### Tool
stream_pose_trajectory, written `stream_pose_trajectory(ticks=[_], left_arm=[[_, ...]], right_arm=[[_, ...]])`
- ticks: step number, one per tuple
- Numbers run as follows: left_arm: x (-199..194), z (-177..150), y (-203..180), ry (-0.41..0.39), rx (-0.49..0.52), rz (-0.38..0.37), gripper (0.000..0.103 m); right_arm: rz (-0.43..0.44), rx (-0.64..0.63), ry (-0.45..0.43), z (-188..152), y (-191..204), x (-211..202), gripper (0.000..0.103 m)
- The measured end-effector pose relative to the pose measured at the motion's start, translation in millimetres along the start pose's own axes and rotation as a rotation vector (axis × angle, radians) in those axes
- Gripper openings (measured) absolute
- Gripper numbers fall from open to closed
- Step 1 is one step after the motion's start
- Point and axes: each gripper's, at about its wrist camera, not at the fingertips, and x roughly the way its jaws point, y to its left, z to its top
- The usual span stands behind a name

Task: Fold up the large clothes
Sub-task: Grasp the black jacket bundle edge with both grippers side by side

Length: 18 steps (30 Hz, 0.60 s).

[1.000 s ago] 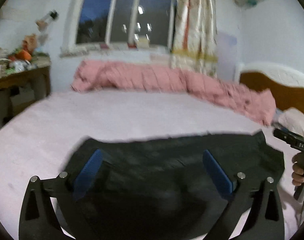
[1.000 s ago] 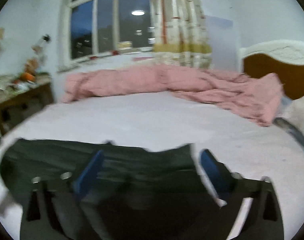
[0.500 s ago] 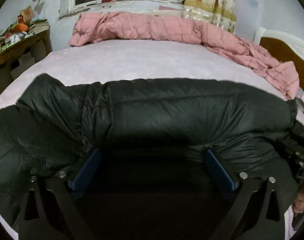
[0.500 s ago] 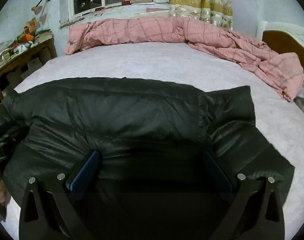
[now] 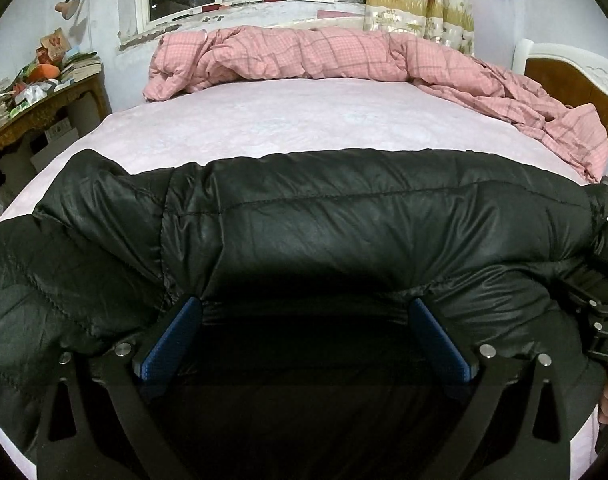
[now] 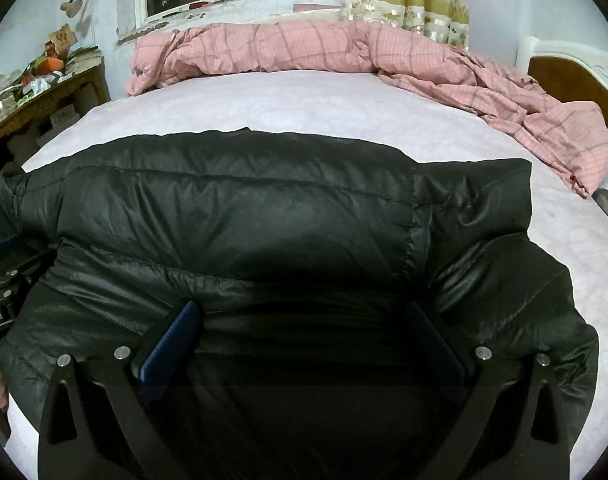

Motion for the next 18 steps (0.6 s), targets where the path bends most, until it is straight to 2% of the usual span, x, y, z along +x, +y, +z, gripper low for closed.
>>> stream_pose_trajectory(ticks=[5,6,7,9,11,13,15,16,17,18], left_arm=[[-3.4,-0.4,0.9,-0.020,-0.007,-0.008,0.102],[-9.1,-1.0,2.7,-0.048,-0.017,-0.017,0.100],[-17.7,-0.6,6.1,-0.087,-0.031,-0.017,0.093],[-47.5,-1.9,10.4,-0.219,-0.054,-0.013,0.088],[-78.8,-4.7,4.7,-0.324,-0.024,-0.081,0.082],[-102.6,-6.7,-6.3,-0.358,0.005,-0.159,0.077],[-119.1,-10.0,-20.6,-0.322,0.007,-0.225,0.066],[-120.8,-12.0,-26.9,-0.273,0.006,-0.254,0.052],[-119.5,-14.0,-32.6,-0.223,0.010,-0.272,0.031],[-115.4,-18.5,-40.0,-0.156,0.024,-0.296,0.022]], right_arm=[[0.001,0.000,-0.002,0.0,-0.5,-0.1,0.103],[0.003,0.000,-0.002,0.3,-1.2,0.0,0.103],[0.006,0.003,-0.007,0.8,-1.9,-1.6,0.103],[-0.001,0.011,-0.021,2.7,-2.4,-8.2,0.103],[-0.045,0.010,-0.065,5.7,-1.8,-23.9,0.103],[-0.038,0.015,-0.107,8.0,-3.6,-40.5,0.103],[0.002,0.031,-0.147,14.3,-8.1,-65.2,0.103],[0.017,0.041,-0.168,17.6,-11.3,-78.1,0.103],[0.029,0.056,-0.191,20.6,-15.4,-91.5,0.103],[0.037,0.067,-0.208,22.8,-19.0,-101.4,0.103]])
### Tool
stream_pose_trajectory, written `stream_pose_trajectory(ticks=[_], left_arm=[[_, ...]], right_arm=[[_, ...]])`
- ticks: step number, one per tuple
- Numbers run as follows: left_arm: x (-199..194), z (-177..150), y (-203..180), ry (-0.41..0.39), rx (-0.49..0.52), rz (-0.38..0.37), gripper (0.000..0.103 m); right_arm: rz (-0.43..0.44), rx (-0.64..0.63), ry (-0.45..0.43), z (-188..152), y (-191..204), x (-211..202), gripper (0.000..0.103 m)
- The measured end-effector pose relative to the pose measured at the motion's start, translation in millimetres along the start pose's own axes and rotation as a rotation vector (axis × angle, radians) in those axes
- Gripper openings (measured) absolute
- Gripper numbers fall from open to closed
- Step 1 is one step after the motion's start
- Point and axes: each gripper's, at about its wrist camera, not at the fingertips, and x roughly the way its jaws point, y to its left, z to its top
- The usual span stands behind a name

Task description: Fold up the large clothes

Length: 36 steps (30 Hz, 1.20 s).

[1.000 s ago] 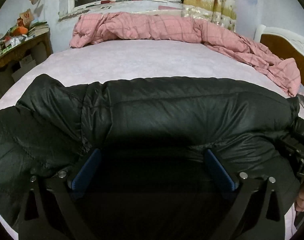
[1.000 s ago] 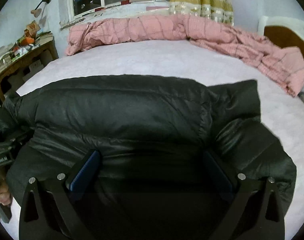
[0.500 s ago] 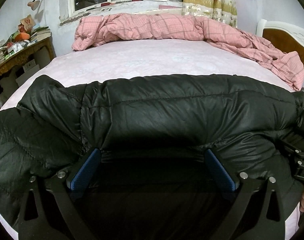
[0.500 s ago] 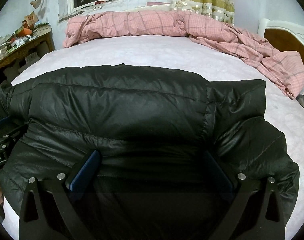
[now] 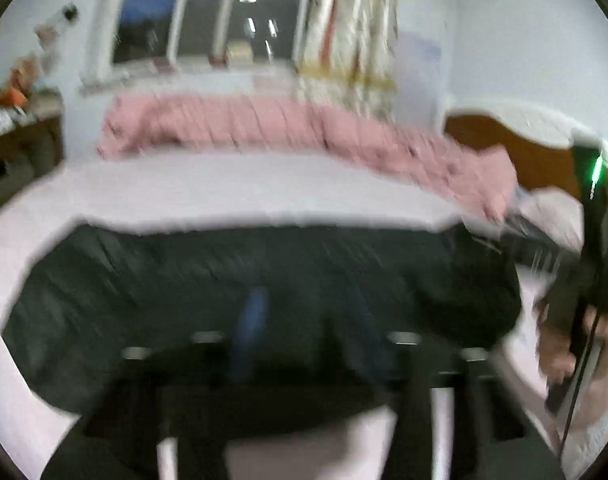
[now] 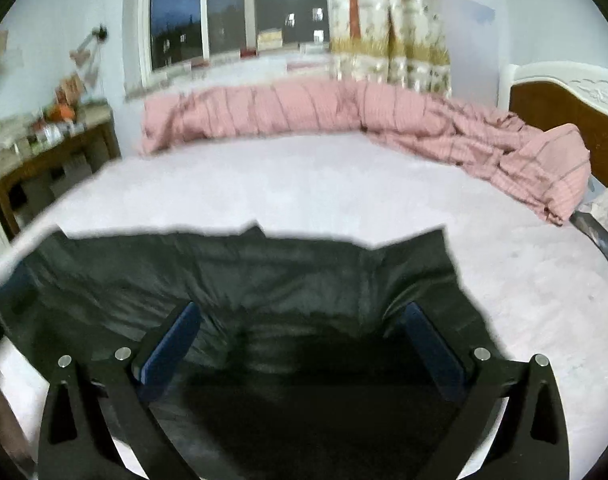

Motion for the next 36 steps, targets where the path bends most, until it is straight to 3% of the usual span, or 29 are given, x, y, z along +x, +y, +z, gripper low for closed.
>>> stream_pose_trajectory(ticks=[1,3,4,5,6,7,8,9,11,13,17,19,21,23,25,27,30,31,32,36], left_arm=[[7.0,-6.4,-3.9,0.063,0.000,-0.050,0.010],[19.6,-18.4,-1.8,0.125,-0.057,-0.172,0.005],[27.5,-22.5,1.3,0.142,-0.088,-0.200,0.005],[35.5,-26.8,4.5,0.151,-0.114,-0.212,0.005],[45.2,-31.8,8.6,0.156,-0.135,-0.221,0.004],[54.7,-36.5,10.8,0.174,-0.144,-0.222,0.003],[69.6,-41.1,15.5,0.226,-0.172,-0.222,0.003],[77.3,-41.6,19.1,0.245,-0.207,-0.230,0.003],[79.6,-44.5,30.6,0.232,-0.274,-0.260,0.004],[76.5,-47.5,29.7,0.214,-0.265,-0.251,0.004],[40.2,-45.9,33.1,0.056,-0.270,-0.276,0.003],[28.7,-43.0,38.1,-0.001,-0.274,-0.282,0.003],[38.6,-41.9,40.9,0.049,-0.275,-0.229,0.003],[63.5,-48.2,46.7,0.167,-0.308,-0.244,0.003],[72.8,-52.8,54.1,0.220,-0.365,-0.253,0.004],[76.4,-55.6,61.5,0.233,-0.408,-0.277,0.004],[77.5,-57.1,52.8,0.227,-0.366,-0.235,0.004],[73.6,-58.6,51.2,0.226,-0.350,-0.219,0.004],[74.8,-59.4,49.9,0.229,-0.347,-0.211,0.004],[78.9,-61.7,54.1,0.253,-0.387,-0.233,0.004]], right_arm=[[0.011,0.020,-0.023,5.8,-4.4,-13.8,0.103],[0.037,0.052,-0.038,12.1,-10.5,-31.7,0.098],[0.059,0.066,-0.035,13.9,-13.0,-37.9,0.083],[0.084,0.075,-0.021,14.5,-13.7,-41.1,0.060],[0.108,0.078,0.001,15.1,-12.9,-41.9,0.048],[0.146,0.077,0.027,14.9,-10.8,-41.4,0.024],[0.202,0.078,0.050,14.4,-6.9,-38.9,0.012],[0.244,0.081,0.067,13.5,-4.0,-37.6,0.010],[0.350,0.084,0.135,4.9,10.4,-27.9,0.007],[0.393,0.080,0.192,-7.9,27.0,-19.8,0.006],[0.341,-0.008,0.228,-18.7,60.6,-6.7,0.006],[0.314,0.018,0.225,-17.8,63.1,-4.6,0.006],[0.304,0.024,0.210,-14.4,63.4,-5.1,0.006],[0.292,0.004,0.195,-7.5,67.7,-5.6,0.006],[0.321,0.000,0.214,-2.8,72.4,-5.9,0.006],[0.354,-0.003,0.267,-0.2,81.0,2.3,0.006],[0.436,0.004,0.415,-4.2,93.0,39.5,0.006],[0.441,0.016,0.466,-8.0,96.0,54.7,0.006],[0.391,0.035,0.516,-14.2,96.5,72.6,0.006],[0.351,0.052,0.508,-13.4,96.8,93.9,0.005]])
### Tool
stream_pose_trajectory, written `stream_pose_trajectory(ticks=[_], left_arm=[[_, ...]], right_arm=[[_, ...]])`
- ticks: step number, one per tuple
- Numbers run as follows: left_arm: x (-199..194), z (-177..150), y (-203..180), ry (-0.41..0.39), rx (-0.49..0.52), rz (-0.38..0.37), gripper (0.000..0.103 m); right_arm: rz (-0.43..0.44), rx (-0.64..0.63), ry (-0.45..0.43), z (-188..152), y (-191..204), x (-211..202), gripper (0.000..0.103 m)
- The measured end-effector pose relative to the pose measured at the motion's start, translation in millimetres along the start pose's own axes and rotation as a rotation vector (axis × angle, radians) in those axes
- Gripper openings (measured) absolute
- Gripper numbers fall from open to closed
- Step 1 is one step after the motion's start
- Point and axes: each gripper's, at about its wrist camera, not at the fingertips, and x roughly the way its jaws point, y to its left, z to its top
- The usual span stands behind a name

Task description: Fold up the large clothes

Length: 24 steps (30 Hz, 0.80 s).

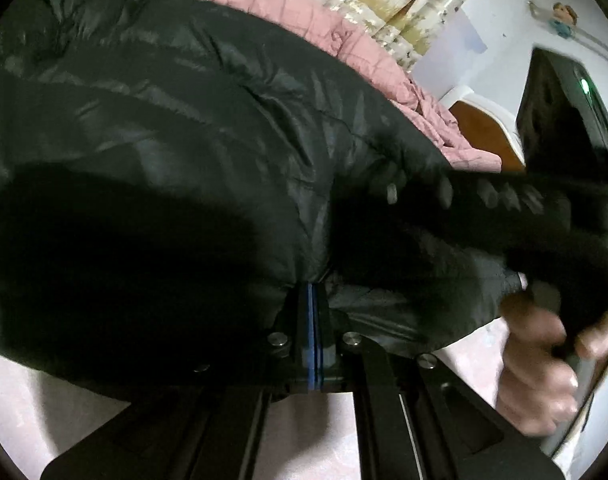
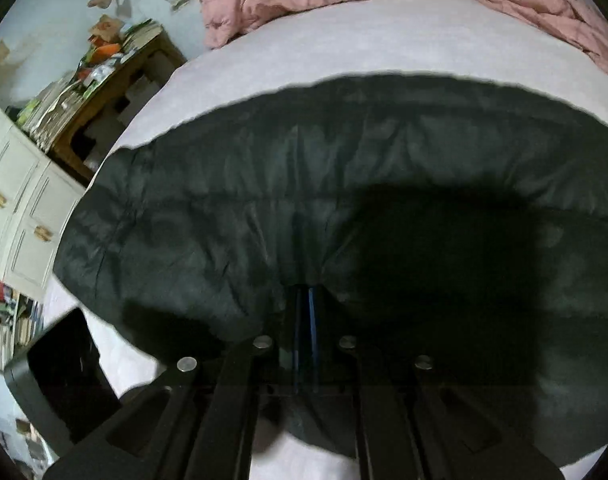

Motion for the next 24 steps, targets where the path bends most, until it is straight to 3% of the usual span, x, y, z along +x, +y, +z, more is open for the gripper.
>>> stream_pose_trajectory(ticks=[2,4,7,16,20,24], left_arm=[[1.0,-0.9,-3.2,0.001,0.005,0.007,0.004],[0.7,-2.1,-3.0,-0.002,0.003,0.005,0.004],[-0.1,-4.1,-0.9,-0.005,-0.005,-0.005,0.004],[-4.5,-11.3,-3.3,-0.022,0.013,0.008,0.004],[-2.8,-11.6,-24.2,-0.054,0.088,0.099,0.004],[-4.0,-13.0,-24.2,-0.054,0.082,0.093,0.004]], right_arm=[[-0.099,-0.047,-0.059,12.0,4.1,3.1,0.004],[-0.176,-0.017,-0.045,29.3,-3.9,21.3,0.003],[-0.156,0.045,-0.014,50.7,-15.6,41.6,0.002],[-0.253,0.025,0.033,101.3,-11.9,82.4,0.002],[-0.365,-0.065,-0.005,91.7,11.9,42.7,0.002],[-0.263,-0.109,-0.160,53.3,21.2,-40.2,0.003]])
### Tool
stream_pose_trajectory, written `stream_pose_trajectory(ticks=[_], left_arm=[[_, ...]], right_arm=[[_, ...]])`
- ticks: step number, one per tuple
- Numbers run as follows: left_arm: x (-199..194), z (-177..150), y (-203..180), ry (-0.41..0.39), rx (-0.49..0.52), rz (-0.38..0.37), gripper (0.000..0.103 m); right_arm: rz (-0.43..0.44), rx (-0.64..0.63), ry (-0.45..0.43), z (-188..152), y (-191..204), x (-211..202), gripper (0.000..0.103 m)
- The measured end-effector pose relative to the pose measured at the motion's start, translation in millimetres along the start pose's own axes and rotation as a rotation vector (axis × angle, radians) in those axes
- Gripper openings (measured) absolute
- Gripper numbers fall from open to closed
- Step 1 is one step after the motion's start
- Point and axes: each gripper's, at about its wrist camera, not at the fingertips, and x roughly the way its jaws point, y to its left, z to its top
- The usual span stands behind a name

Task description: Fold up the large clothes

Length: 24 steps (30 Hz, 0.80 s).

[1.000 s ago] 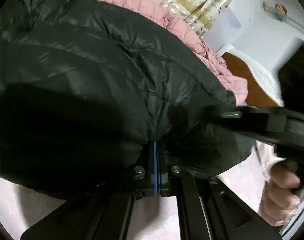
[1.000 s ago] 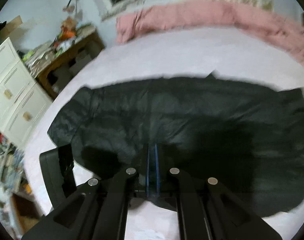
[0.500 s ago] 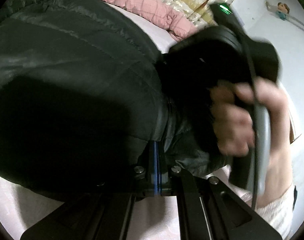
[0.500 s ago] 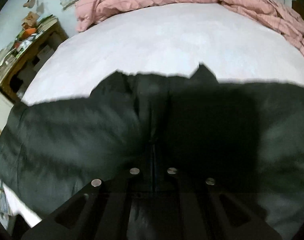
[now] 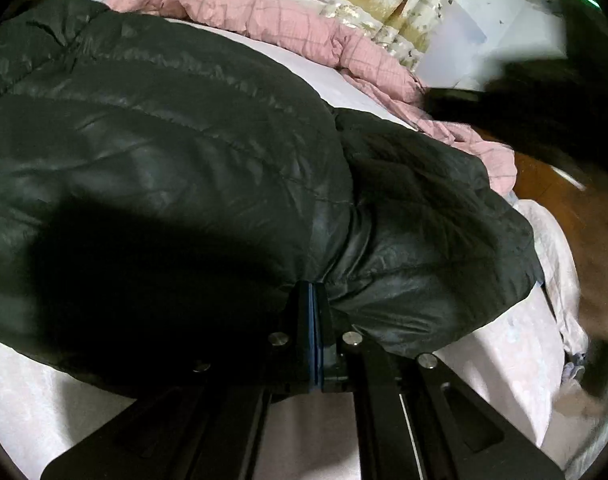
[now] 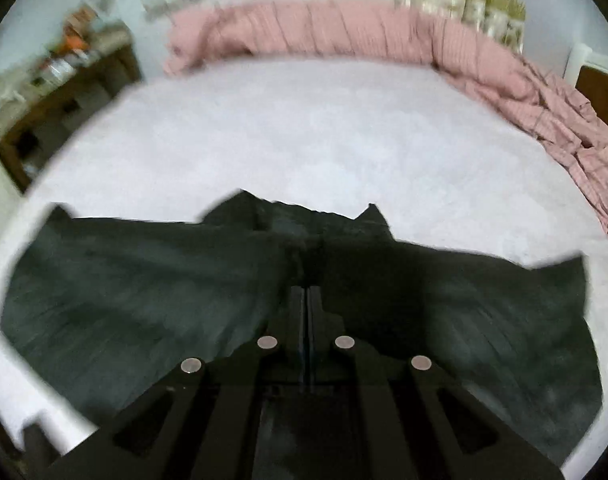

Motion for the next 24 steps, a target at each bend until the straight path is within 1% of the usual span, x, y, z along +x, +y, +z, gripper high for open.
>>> stream_pose_trajectory(ticks=[2,4,5,7,9,10,11,12,13,14,15,16,17,18,19,20,21,22,23,24], left_arm=[[-1.1,-1.2,-2.3,-0.004,0.013,0.013,0.004],[-0.9,0.1,-3.8,-0.005,0.017,0.019,0.004],[-1.6,0.2,-3.6,-0.005,0.016,0.018,0.004],[-2.1,0.8,-2.8,-0.005,0.017,0.018,0.004],[-2.8,1.0,-2.2,-0.008,0.021,0.020,0.004],[-4.0,1.8,-3.6,-0.012,0.023,0.019,0.004],[-5.1,0.8,-4.4,-0.022,0.028,0.021,0.004],[-8.5,0.5,-7.7,-0.048,0.043,0.035,0.004],[-15.0,-0.9,-15.9,-0.090,0.074,0.060,0.004],[-22.5,-2.5,-25.1,-0.134,0.113,0.077,0.007],[-36.3,-5.8,-36.4,-0.203,0.168,0.091,0.012],[-49.7,-9.2,-44.9,-0.267,0.206,0.086,0.023],[-64.3,-12.3,-51.1,-0.330,0.239,0.080,0.036],[-79.1,-15.0,-56.5,-0.388,0.272,0.094,0.044],[-93.8,-17.5,-60.2,-0.443,0.306,0.121,0.055],[-105.1,-18.7,-64.0,-0.486,0.339,0.158,0.058],[-118.5,-19.3,-66.9,-0.525,0.384,0.213,0.058],[-130.0,-18.8,-65.2,-0.549,0.411,0.246,0.061],[-142.5,-18.0,-60.1,-0.567,0.427,0.261,0.070],[-153.2,-18.2,-54.6,-0.589,0.432,0.274,0.076]], right_arm=[[0.019,-0.014,-0.072,-22.8,-7.3,-40.7,0.003],[-0.011,-0.034,-0.138,-49.8,-17.6,-76.6,0.003],[-0.039,-0.040,-0.165,-61.9,-23.3,-92.9,0.003],[-0.064,-0.017,-0.193,-77.7,-37.5,-112.4,0.003],[-0.060,0.024,-0.221,-92.2,-53.8,-129.9,0.003],[-0.052,0.046,-0.236,-100.4,-62.1,-136.7,0.007],[-0.052,0.064,-0.252,-108.0,-69.6,-140.8,0.015],[-0.060,0.077,-0.268,-113.5,-75.6,-140.6,0.021],[-0.088,0.099,-0.301,-123.3,-81.6,-142.7,0.033],[-0.113,0.113,-0.332,-132.0,-86.9,-142.8,0.041],[-0.138,0.132,-0.359,-138.3,-90.9,-141.1,0.044],[-0.195,0.177,-0.402,-148.3,-97.3,-140.7,0.057],[-0.318,0.261,-0.447,-161.8,-108.1,-140.3,0.075],[-0.387,0.307,-0.469,-170.2,-116.9,-138.8,0.082],[-0.411,0.343,-0.491,-177.5,-125.5,-138.6,0.084],[-0.409,0.377,-0.513,-183.8,-134.1,-138.3,0.084],[-0.400,0.393,-0.516,-186.6,-140.0,-138.3,0.084],[-0.362,0.418,-0.496,-187.7,-148.6,-137.5,0.087],[-0.292,0.445,-0.468,-187.3,-156.9,-136.5,0.088],[-0.210,0.479,-0.427,-186.7,-165.5,-133.0,0.088]])
